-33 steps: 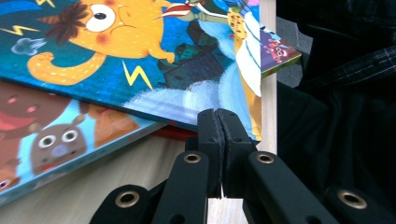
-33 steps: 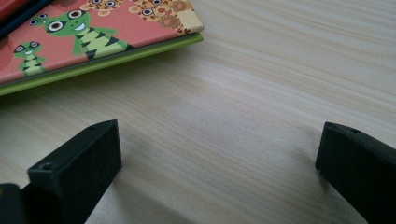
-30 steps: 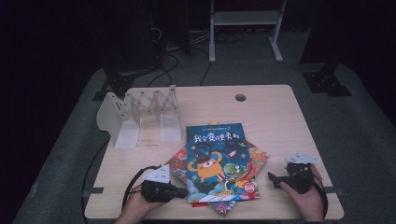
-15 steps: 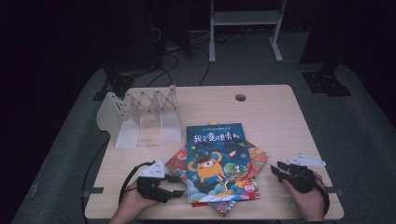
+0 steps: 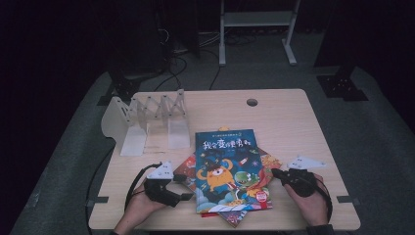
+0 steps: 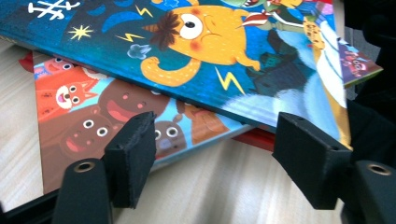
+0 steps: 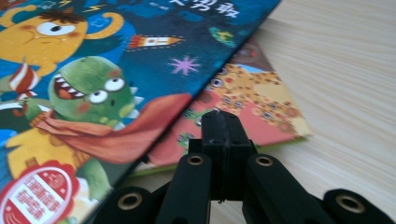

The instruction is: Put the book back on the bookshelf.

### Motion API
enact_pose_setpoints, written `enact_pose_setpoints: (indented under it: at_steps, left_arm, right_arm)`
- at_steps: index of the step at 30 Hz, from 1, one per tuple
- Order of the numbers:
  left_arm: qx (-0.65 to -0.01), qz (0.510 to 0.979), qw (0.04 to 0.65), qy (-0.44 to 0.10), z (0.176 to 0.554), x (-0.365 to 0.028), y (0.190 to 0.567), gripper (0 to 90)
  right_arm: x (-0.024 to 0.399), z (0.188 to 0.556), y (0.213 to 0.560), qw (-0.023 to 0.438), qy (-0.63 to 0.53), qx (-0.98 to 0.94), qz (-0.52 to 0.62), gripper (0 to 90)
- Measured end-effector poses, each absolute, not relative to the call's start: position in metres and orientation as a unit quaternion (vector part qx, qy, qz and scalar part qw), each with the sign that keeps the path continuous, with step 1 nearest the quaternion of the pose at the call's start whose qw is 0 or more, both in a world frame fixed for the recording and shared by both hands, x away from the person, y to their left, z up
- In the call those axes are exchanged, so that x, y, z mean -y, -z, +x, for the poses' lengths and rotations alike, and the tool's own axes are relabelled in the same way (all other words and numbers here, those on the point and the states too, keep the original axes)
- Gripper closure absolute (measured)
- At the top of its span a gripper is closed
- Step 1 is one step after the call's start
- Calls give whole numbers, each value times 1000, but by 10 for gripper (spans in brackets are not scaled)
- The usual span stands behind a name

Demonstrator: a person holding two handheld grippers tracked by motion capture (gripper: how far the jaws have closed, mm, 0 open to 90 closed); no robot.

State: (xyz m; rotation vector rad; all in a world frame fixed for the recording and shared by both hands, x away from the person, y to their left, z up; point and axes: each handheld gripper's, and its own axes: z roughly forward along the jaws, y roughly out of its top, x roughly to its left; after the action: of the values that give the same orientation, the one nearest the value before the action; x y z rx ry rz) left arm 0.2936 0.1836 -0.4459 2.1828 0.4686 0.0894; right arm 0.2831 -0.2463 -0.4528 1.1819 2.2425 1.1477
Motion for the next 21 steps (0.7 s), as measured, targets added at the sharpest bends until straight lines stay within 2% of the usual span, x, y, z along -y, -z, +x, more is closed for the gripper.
enact_pose_setpoints:
  at_steps: [5,18,21]
  left_arm:
    - [-186,879,438,-32,298,-175,448,237]
    - [-166,878,449,-7,298,-164,450,225]
    - [-166,881,442,-15,296,-163,449,212]
  right_arm:
    - [238,291,456,170,-405,-798,413,894]
    - [226,298,456,163,-406,-805,401,897]
    - [220,299,456,163,-405,-808,395,897]
